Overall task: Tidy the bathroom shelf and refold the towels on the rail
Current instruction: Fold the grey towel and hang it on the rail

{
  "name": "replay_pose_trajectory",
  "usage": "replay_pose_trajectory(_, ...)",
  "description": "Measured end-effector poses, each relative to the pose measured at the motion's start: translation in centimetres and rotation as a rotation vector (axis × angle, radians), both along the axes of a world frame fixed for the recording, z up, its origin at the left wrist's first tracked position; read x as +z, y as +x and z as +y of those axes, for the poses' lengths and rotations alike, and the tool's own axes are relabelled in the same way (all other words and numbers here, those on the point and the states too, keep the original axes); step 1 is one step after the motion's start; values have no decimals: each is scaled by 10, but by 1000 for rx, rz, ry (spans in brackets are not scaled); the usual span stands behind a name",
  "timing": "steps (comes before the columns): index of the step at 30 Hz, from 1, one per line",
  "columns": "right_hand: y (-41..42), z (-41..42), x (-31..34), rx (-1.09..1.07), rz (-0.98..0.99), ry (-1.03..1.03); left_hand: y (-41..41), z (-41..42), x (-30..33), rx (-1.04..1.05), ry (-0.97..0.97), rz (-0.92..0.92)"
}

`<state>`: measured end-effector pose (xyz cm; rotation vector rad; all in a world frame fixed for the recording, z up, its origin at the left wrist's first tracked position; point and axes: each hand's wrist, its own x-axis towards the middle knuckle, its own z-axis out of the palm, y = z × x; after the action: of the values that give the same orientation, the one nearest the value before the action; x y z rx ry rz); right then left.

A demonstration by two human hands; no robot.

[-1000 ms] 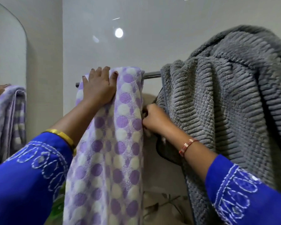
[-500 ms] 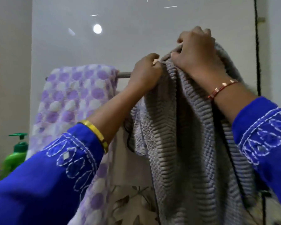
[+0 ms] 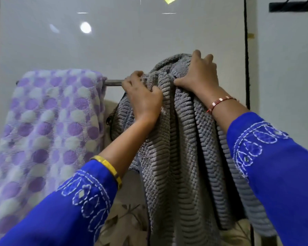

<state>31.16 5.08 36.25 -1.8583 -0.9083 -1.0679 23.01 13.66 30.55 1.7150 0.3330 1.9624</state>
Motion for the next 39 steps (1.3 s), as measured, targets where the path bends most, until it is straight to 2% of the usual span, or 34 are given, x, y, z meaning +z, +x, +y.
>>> replay_pose_trajectory(3,-1,0,-4,51,-11,33,-7,4,-4,-110,-167,49)
replay_pose_trajectory(6,-3,-1,-12,114,-36,113,-14,12,-3,-180,-208,141)
replay_pose_trajectory(12,-12,-12,-63,256,-45,230,-29,15,-4,-342,-287,159)
replay_pose_trajectory(14,-18,-18,-88,227,-87,220,-29,13,-7,-498,-303,116)
replay_pose_trajectory(17,-28,-22,-114,229,-124,186,-19,12,-3,-691,-449,119)
replay_pose_trajectory(23,-23,-29,-121,375,-29,64,-11,-3,7,-548,-328,63)
replay_pose_trajectory(25,-20,-35,-115,417,-21,113,-14,1,4,-497,-283,117)
replay_pose_trajectory(27,-24,-41,-105,366,-80,215,-18,2,-4,-458,-242,141)
replay_pose_trajectory(30,-38,-40,-83,225,-150,256,-18,-3,-24,-458,-164,118)
replay_pose_trajectory(36,-61,-4,-67,289,58,16,-15,-11,-56,-473,21,269)
replay_pose_trajectory(39,-59,-3,-76,331,57,127,-21,-7,-67,-576,-42,273)
